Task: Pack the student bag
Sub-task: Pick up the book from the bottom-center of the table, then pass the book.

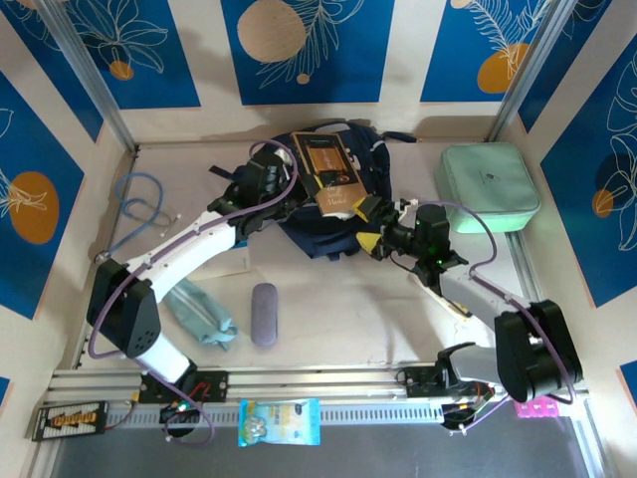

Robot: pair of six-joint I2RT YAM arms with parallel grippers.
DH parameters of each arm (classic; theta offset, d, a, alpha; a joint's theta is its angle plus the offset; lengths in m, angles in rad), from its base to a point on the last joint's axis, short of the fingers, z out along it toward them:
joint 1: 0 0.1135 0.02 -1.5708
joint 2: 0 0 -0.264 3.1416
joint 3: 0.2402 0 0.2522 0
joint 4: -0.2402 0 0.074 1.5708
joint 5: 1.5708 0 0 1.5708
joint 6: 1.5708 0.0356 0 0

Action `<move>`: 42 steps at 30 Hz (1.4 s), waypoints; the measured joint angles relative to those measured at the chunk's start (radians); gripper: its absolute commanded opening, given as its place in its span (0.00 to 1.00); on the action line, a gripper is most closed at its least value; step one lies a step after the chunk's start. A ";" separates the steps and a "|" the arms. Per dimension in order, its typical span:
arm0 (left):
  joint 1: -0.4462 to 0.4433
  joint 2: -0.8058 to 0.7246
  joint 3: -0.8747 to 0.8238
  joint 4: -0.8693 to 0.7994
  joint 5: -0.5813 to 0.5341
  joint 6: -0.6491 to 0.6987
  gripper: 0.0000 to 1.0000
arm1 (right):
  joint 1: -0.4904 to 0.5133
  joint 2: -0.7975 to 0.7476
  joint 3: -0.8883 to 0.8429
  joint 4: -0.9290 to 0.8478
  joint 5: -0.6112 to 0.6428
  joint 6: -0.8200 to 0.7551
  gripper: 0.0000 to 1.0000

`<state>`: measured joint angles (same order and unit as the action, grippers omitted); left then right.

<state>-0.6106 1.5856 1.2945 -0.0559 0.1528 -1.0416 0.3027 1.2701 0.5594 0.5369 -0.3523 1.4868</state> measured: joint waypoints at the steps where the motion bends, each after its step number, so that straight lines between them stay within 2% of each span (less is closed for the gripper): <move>1: 0.000 0.003 0.000 0.008 -0.002 -0.010 0.00 | 0.006 0.020 0.003 0.040 0.004 0.028 1.00; 9: 0.000 0.035 -0.008 0.075 -0.006 -0.098 0.00 | 0.097 0.163 0.036 0.239 0.080 0.235 1.00; 13: 0.000 0.035 -0.015 0.100 -0.016 -0.133 0.00 | 0.120 0.225 0.046 0.322 0.141 0.304 0.96; 24: 0.000 0.031 -0.067 0.166 -0.059 -0.207 0.00 | 0.131 0.418 0.135 0.567 0.265 0.450 0.60; 31: 0.000 0.000 -0.100 0.175 -0.088 -0.210 0.00 | 0.132 0.423 0.129 0.610 0.299 0.478 0.48; 35: 0.000 -0.018 -0.109 0.175 -0.095 -0.210 0.00 | 0.131 0.405 0.108 0.619 0.303 0.468 0.34; 42: 0.000 -0.021 -0.126 0.175 -0.103 -0.210 0.00 | 0.131 0.401 0.105 0.615 0.304 0.451 0.24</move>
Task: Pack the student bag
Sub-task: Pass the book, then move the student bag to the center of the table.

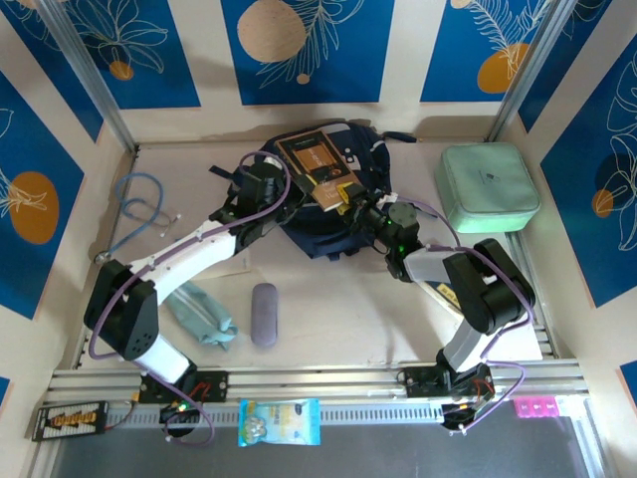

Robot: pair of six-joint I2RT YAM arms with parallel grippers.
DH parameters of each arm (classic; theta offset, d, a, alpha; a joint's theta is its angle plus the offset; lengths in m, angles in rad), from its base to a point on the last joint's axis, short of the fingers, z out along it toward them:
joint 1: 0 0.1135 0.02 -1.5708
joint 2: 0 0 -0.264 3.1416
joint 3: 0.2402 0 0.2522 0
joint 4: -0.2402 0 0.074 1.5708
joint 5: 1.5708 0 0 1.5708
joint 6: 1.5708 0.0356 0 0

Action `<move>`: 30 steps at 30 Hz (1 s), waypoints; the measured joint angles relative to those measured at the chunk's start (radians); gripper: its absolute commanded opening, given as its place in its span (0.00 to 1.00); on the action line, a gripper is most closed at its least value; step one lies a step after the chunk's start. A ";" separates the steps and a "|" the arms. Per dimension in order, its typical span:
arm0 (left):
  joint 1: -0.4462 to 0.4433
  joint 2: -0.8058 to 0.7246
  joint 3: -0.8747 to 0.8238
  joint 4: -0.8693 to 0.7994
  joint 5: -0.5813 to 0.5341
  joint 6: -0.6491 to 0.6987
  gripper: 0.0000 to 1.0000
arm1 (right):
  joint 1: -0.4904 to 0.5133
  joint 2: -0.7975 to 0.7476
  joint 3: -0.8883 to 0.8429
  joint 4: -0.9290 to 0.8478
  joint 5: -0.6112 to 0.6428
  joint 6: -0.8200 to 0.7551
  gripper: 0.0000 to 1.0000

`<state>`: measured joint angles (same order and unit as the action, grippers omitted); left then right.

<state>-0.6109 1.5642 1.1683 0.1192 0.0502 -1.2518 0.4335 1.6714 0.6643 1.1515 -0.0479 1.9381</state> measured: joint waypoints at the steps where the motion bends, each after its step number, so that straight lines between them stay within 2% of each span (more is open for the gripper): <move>1: 0.000 0.000 -0.002 -0.001 -0.001 0.000 0.00 | 0.000 0.000 0.000 -0.001 0.000 -0.002 0.21; 3: 0.000 0.000 -0.003 -0.004 -0.004 0.000 0.00 | -0.001 -0.002 0.000 -0.002 0.000 -0.008 0.18; 8: -0.005 -0.012 -0.004 -0.065 -0.026 0.066 0.56 | -0.013 -0.062 -0.016 -0.088 -0.011 -0.064 0.13; 11: 0.003 -0.040 -0.013 -0.121 -0.058 0.164 0.76 | -0.055 -0.154 -0.037 -0.250 -0.020 -0.153 0.12; 13: 0.009 -0.053 -0.012 -0.164 -0.074 0.250 0.78 | -0.088 -0.232 -0.038 -0.403 -0.019 -0.242 0.11; 17: 0.016 -0.050 0.012 -0.298 -0.152 0.481 0.90 | -0.137 -0.420 -0.013 -0.747 0.019 -0.462 0.11; 21: 0.032 -0.003 0.061 -0.369 -0.173 0.690 0.92 | -0.170 -0.539 0.031 -0.968 0.034 -0.629 0.12; 25: 0.051 0.136 0.215 -0.435 -0.104 0.845 0.91 | -0.204 -0.578 0.056 -1.100 0.029 -0.735 0.12; 30: 0.061 0.348 0.438 -0.477 -0.016 0.922 0.85 | -0.229 -0.564 0.056 -1.225 0.019 -0.791 0.11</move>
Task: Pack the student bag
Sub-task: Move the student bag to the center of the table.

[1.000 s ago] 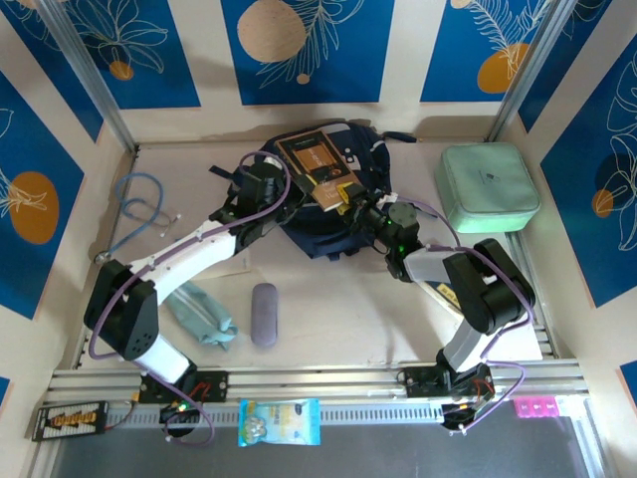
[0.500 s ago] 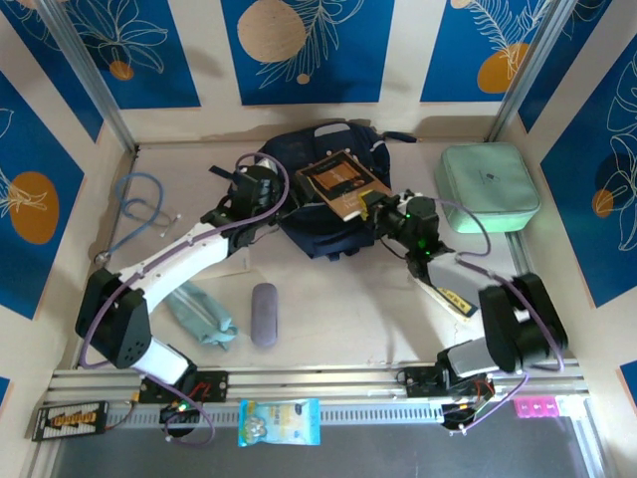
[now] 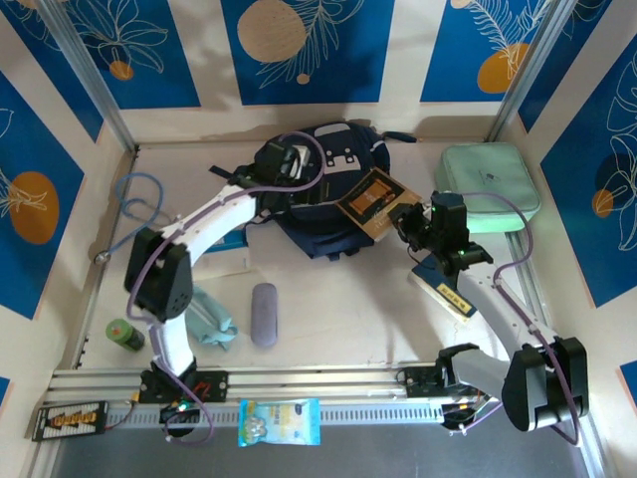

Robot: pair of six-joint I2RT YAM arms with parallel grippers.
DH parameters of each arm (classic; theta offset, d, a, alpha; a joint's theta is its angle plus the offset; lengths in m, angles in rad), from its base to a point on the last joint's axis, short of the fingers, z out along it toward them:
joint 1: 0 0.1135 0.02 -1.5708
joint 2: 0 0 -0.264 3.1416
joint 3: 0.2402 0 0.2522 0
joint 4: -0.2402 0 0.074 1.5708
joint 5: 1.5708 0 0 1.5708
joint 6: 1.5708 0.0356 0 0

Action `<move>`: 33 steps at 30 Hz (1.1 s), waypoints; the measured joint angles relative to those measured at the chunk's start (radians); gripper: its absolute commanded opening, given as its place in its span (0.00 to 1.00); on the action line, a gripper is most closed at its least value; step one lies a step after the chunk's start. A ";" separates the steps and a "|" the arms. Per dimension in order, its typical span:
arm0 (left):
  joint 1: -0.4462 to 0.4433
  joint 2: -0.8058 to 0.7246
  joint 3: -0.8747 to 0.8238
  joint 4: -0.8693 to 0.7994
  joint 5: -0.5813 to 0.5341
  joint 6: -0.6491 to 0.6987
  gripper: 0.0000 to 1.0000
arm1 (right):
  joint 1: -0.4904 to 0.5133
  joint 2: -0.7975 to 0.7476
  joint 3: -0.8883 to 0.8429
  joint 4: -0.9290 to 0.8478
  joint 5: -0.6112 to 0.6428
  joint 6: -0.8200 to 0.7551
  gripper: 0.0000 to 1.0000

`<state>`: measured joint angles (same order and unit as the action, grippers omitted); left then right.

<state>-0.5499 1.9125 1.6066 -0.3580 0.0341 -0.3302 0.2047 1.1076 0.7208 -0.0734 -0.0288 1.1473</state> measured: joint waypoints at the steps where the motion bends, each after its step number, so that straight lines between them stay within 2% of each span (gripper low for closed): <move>1: 0.002 0.037 0.031 -0.004 0.015 0.005 0.84 | -0.003 0.010 0.002 -0.032 0.000 -0.006 0.11; 7: 0.007 0.203 0.100 -0.030 0.098 0.024 0.80 | -0.011 0.040 0.010 -0.114 0.003 -0.023 0.12; 11: 0.008 0.245 0.090 -0.050 0.124 0.026 0.78 | -0.025 0.040 0.010 -0.149 -0.005 -0.042 0.12; 15: 0.008 0.203 -0.012 0.013 0.145 0.019 0.77 | -0.044 0.041 0.010 -0.175 -0.029 -0.065 0.12; 21: -0.007 0.044 -0.266 0.114 0.184 -0.012 0.77 | -0.061 0.040 0.010 -0.220 -0.092 -0.105 0.11; 25: -0.029 0.011 -0.289 0.064 0.192 0.004 0.82 | -0.069 0.011 0.021 -0.248 -0.119 -0.135 0.11; 29: -0.056 0.011 -0.211 -0.051 0.165 0.079 1.00 | -0.106 -0.065 0.046 -0.280 -0.135 -0.154 0.11; 33: -0.099 0.011 -0.126 -0.132 0.122 0.187 1.00 | -0.175 -0.154 0.071 -0.327 -0.130 -0.163 0.11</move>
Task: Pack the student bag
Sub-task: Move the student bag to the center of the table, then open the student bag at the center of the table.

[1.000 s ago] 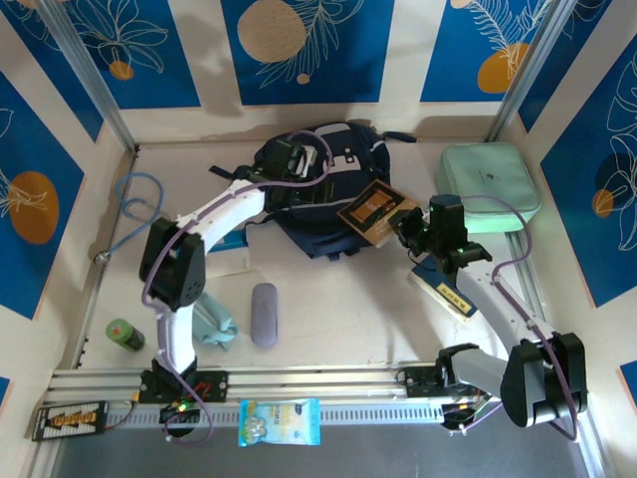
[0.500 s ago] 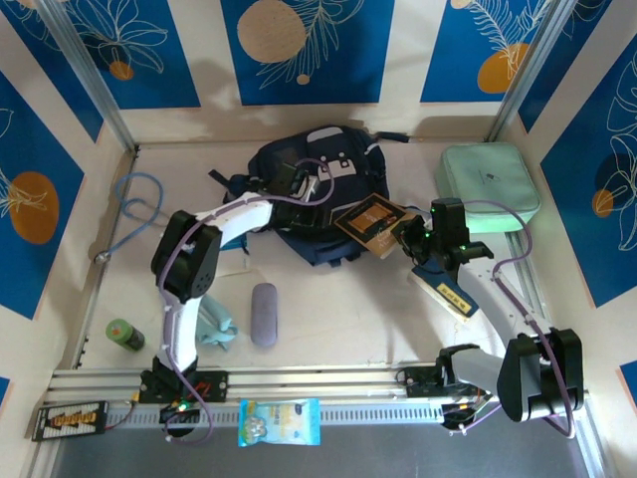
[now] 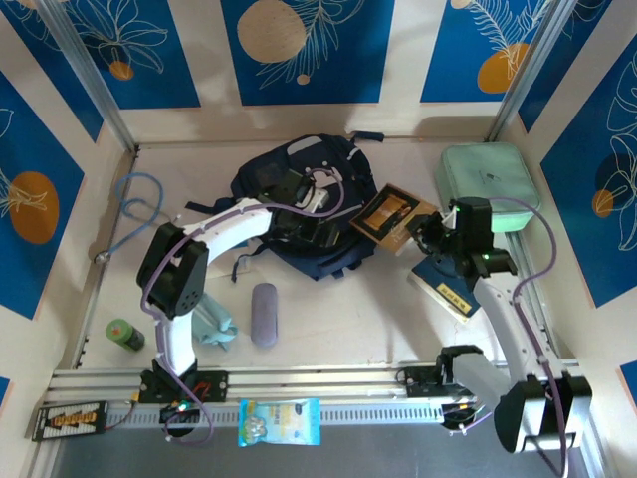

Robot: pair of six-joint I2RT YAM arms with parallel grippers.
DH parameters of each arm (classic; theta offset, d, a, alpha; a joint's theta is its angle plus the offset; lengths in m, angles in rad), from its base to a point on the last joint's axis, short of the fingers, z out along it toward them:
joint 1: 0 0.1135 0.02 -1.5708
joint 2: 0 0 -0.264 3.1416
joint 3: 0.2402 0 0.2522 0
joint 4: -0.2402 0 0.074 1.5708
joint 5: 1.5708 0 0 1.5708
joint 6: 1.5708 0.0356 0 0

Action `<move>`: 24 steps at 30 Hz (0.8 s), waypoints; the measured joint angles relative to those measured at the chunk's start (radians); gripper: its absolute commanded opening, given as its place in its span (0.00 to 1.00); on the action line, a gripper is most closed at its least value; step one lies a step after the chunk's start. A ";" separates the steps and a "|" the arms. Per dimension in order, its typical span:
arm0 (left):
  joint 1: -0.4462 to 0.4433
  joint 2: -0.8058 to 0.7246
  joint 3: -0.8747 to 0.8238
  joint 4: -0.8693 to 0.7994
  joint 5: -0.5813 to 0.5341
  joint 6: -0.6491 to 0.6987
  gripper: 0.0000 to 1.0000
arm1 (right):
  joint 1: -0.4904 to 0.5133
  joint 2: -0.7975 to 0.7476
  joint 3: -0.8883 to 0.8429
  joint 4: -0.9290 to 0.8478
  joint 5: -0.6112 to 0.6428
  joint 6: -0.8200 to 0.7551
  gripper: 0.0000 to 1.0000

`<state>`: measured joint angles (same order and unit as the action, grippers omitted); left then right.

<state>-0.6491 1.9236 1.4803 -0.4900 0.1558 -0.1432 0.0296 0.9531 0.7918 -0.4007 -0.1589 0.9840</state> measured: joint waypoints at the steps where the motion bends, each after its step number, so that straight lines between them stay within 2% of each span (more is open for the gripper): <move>1: -0.014 0.000 0.016 -0.014 -0.008 0.028 1.00 | -0.017 -0.018 0.007 -0.010 0.002 -0.001 0.11; 7: -0.067 0.016 0.097 -0.100 -0.047 0.208 0.87 | -0.085 -0.062 0.013 -0.061 0.005 -0.014 0.11; 11: -0.067 0.086 0.200 -0.158 -0.070 0.304 0.81 | -0.104 -0.063 0.013 -0.088 0.003 -0.015 0.11; 17: -0.066 0.211 0.320 -0.224 -0.088 0.351 0.79 | -0.111 -0.080 0.011 -0.092 -0.006 -0.011 0.11; 20: -0.066 0.242 0.327 -0.249 -0.106 0.364 0.67 | -0.111 -0.096 0.003 -0.082 -0.012 -0.002 0.11; 24: -0.066 0.253 0.329 -0.251 -0.153 0.363 0.60 | -0.111 -0.100 -0.006 -0.079 -0.019 0.006 0.11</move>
<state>-0.7155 2.1765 1.8095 -0.7410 0.0025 0.2195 -0.0811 0.8528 0.7853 -0.4793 -0.1780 0.9897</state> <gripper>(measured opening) 0.620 0.185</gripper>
